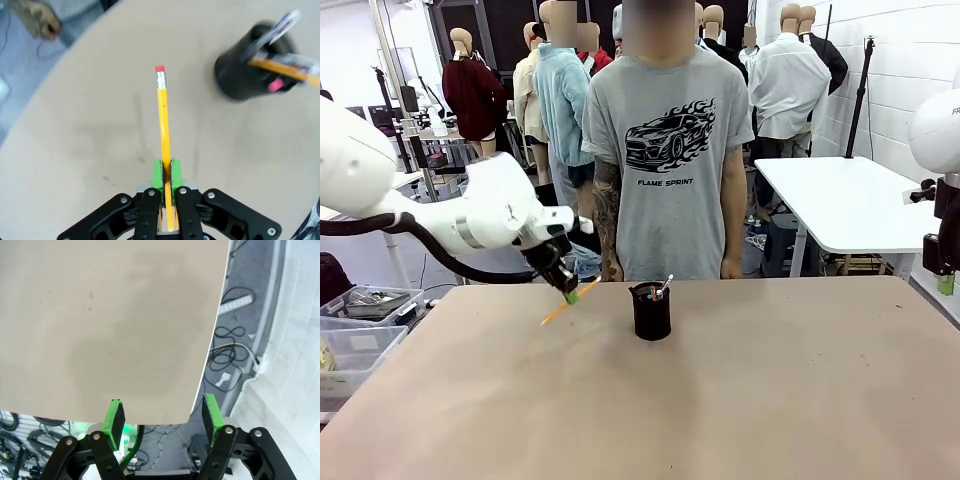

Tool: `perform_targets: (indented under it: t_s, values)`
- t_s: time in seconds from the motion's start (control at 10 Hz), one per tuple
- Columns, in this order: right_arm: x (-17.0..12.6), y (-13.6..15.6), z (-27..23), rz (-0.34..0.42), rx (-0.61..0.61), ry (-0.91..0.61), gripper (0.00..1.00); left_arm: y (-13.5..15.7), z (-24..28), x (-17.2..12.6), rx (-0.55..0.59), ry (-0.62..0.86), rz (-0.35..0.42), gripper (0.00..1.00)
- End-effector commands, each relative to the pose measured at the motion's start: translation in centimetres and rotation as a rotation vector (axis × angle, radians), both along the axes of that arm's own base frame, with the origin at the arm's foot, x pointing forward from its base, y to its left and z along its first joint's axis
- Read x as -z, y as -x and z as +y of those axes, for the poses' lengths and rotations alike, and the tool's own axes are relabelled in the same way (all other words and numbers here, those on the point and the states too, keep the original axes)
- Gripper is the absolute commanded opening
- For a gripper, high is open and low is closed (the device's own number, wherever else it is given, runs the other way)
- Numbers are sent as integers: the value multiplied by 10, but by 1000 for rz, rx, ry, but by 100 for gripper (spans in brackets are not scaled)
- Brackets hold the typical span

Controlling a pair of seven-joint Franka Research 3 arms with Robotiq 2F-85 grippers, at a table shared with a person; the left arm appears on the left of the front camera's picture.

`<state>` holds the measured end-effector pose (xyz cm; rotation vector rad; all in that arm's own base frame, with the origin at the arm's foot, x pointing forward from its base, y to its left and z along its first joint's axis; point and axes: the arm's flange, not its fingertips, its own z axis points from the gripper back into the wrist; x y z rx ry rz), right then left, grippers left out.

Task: Place the pens into the pen holder.
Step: Pick up a writing instrument from the table and place it into the Pen holder.

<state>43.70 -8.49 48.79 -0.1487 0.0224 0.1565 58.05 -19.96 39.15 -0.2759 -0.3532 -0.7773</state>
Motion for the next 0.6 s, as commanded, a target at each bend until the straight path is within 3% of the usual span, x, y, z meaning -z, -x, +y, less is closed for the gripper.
perform_targets:
  t_s: [0.0, 0.2, 0.5]
  values:
    - [1, 1, -3, 3, -20, 21, 78, 17, 41, -15, 144, 293, -96, 0]
    - [1, 1, -3, 3, -20, 21, 78, 17, 44, -27, 334, 587, -204, 0]
    - [1, 1, -3, 3, -20, 21, 78, 6, 35, -24, 561, 844, -302, 0]
